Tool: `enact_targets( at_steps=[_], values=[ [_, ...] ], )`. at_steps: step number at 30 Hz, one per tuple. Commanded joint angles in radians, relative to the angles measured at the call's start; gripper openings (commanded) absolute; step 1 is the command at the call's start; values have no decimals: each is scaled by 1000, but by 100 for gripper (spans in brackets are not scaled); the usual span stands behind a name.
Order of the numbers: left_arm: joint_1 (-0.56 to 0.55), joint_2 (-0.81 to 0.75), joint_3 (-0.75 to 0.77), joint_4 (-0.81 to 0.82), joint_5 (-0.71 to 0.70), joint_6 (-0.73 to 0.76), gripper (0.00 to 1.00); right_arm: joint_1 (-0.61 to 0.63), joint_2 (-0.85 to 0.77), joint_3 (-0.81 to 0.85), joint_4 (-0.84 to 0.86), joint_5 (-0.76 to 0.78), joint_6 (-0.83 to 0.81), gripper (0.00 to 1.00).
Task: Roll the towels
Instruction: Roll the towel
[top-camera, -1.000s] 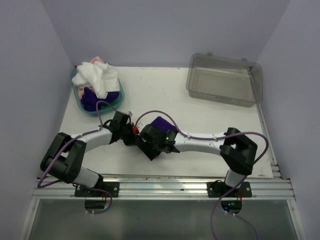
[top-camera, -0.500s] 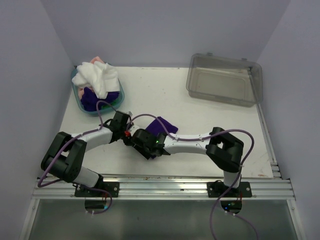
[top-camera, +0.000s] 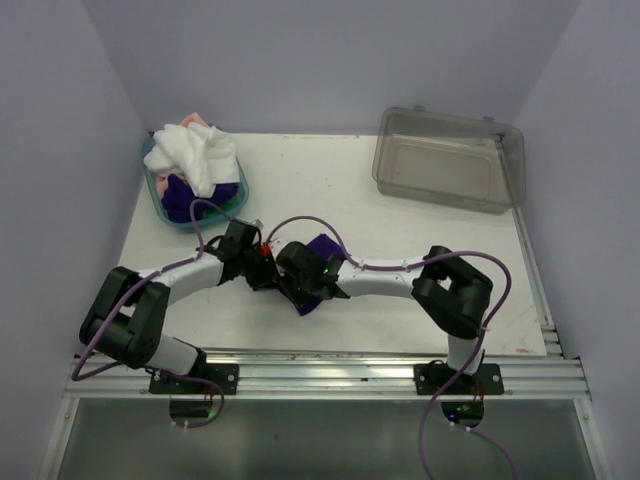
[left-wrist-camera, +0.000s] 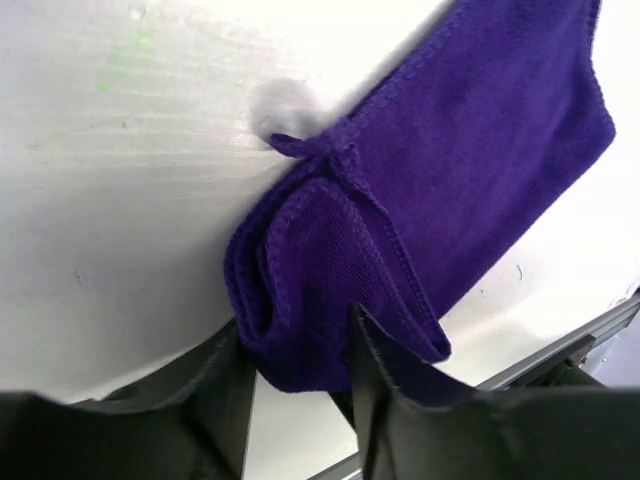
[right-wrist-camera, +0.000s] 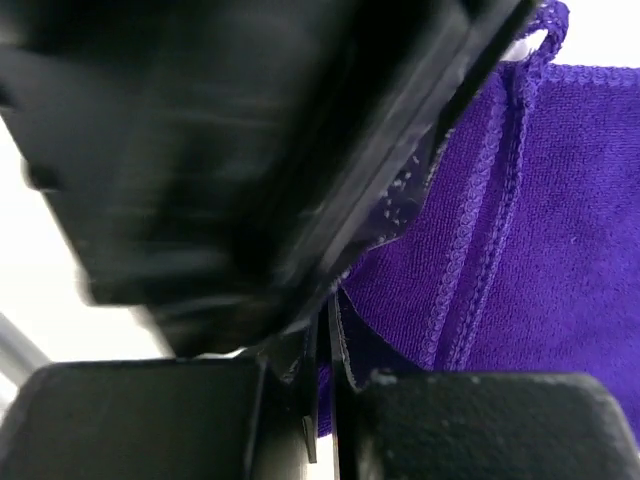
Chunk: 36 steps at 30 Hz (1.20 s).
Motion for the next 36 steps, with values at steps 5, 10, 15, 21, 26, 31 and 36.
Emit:
enact_targets(
  at_steps=[5,10,15,21,26,31,36],
  values=[
    [46,-92,51,-40,1,23,54,-125,-74,-36,108,-332,111,0],
    [61,-130,60,-55,15,30,58,-168,-74,-44,125,-459,152,0],
    [69,-161,43,-54,31,19,58,-232,-74,-92,211,-572,247,0],
    [70,-201,5,-14,67,0,55,-294,-55,-139,334,-707,343,0],
    [70,-200,-6,18,96,5,52,-341,-39,-182,444,-790,430,0],
    [69,-158,-6,64,129,3,51,-363,-5,-199,487,-847,462,0],
    [67,-115,2,103,158,5,50,-390,29,-211,552,-902,505,0]
  ],
)
